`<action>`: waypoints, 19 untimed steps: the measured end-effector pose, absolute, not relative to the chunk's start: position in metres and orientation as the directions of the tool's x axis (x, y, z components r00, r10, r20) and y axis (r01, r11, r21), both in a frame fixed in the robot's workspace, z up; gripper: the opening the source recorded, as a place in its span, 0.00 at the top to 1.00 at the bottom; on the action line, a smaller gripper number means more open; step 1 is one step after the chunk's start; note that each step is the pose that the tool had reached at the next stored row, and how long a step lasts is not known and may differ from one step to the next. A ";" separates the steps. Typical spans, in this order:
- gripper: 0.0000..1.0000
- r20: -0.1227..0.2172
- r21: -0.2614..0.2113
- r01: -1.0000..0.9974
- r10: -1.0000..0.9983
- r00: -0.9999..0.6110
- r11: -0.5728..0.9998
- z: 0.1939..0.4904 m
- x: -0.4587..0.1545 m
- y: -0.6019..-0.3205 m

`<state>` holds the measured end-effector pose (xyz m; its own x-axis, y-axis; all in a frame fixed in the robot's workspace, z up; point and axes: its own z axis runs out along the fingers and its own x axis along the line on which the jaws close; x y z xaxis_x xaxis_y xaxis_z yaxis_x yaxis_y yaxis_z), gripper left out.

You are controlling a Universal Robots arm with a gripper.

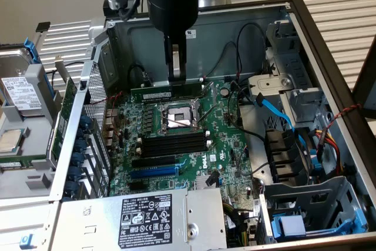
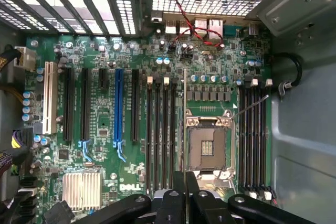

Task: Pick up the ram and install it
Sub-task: 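Insert the ram into the slot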

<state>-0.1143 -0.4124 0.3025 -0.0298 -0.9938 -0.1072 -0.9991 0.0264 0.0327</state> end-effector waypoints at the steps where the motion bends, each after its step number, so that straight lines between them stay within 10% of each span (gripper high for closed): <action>1: 0.87 -0.107 0.033 -0.999 -0.994 -0.030 0.027 0.301 -0.114 -0.413; 19: 0.87 -0.091 0.027 -0.999 -0.995 -0.033 0.031 0.274 -0.114 -0.421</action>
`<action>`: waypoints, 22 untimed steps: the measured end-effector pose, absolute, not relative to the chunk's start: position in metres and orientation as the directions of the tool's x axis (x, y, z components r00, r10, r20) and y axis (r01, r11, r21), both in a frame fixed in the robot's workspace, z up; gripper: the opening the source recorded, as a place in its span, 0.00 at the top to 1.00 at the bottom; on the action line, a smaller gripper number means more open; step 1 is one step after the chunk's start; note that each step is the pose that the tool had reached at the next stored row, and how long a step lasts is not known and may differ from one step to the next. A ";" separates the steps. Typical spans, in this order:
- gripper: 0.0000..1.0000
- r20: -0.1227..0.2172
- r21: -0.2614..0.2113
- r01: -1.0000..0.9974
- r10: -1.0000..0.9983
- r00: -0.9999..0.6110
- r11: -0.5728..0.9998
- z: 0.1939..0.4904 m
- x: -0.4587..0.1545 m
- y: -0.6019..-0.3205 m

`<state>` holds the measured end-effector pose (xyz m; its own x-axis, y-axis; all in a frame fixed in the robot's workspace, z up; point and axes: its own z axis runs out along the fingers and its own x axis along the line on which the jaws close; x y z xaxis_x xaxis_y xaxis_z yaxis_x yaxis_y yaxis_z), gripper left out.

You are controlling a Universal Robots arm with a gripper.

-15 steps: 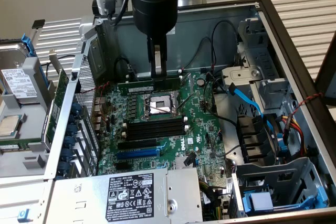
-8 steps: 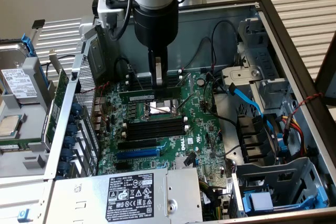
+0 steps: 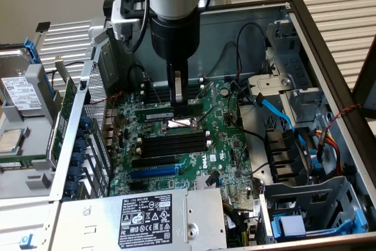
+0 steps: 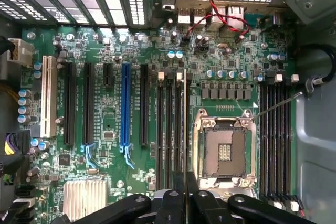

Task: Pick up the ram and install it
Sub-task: 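Insert the ram into the slot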

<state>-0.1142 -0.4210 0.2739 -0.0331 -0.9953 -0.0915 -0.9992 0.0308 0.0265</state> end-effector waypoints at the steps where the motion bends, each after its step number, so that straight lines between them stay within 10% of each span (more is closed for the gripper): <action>1: 0.87 -0.090 0.026 -0.999 -0.995 -0.033 0.031 0.273 -0.114 -0.421; 22: 0.87 -0.063 0.026 -0.999 -0.997 -0.035 0.033 0.257 -0.114 -0.424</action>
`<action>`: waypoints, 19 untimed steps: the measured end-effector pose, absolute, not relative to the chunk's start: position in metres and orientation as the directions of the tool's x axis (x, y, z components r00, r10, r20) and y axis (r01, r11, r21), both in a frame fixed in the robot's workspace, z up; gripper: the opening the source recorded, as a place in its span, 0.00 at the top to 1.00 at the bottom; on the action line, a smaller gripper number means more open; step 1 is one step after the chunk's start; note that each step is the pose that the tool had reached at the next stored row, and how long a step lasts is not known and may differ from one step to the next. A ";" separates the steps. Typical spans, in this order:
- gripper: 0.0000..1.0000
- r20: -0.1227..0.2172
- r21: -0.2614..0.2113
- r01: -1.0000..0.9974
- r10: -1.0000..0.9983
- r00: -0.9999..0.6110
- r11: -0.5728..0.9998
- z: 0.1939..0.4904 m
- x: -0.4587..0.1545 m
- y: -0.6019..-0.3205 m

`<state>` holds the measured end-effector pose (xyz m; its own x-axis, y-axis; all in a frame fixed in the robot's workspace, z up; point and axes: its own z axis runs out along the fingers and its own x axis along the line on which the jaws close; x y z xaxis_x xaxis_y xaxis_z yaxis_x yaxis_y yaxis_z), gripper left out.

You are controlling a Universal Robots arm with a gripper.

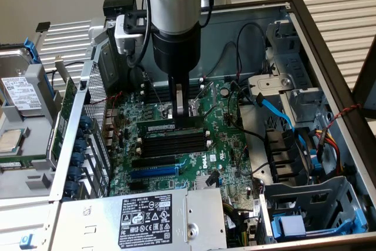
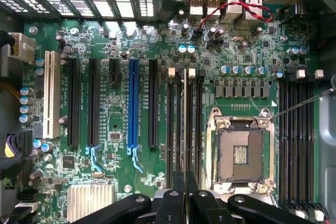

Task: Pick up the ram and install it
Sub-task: 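Insert the ram into the slot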

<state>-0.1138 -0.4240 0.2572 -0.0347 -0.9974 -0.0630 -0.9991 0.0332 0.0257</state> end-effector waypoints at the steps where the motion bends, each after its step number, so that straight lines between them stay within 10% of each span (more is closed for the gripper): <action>1: 0.87 -0.063 0.026 -0.999 -0.997 -0.035 0.033 0.257 -0.114 -0.425; 19: 0.87 -0.063 0.025 -0.999 -0.997 -0.035 0.033 0.246 -0.111 -0.428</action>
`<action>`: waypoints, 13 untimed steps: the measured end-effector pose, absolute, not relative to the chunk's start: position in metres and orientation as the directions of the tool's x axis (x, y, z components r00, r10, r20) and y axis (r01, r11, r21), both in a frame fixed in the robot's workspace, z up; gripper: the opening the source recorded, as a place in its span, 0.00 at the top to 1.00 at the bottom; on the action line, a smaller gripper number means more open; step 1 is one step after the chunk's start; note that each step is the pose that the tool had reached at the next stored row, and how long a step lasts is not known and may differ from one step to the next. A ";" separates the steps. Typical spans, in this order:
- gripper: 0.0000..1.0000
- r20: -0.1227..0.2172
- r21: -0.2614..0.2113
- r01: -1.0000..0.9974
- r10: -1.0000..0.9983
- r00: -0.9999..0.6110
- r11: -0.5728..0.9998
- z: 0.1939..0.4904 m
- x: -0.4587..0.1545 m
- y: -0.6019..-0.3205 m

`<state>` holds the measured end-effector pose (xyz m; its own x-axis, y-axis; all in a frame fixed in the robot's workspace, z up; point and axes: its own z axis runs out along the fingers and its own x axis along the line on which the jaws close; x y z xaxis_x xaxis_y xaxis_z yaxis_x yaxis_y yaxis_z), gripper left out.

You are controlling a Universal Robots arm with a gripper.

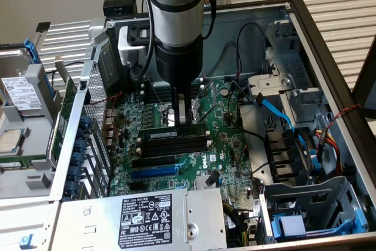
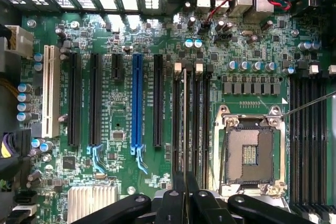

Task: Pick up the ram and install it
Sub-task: 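Insert the ram into the slot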

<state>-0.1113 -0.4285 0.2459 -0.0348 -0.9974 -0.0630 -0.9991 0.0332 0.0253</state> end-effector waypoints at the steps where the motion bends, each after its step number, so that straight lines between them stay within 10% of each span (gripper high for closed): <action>1: 0.87 -0.063 0.025 -0.999 -0.997 -0.035 0.033 0.245 -0.111 -0.428; 13: 0.87 -0.063 0.021 -0.999 -0.997 -0.034 0.033 0.242 -0.111 -0.430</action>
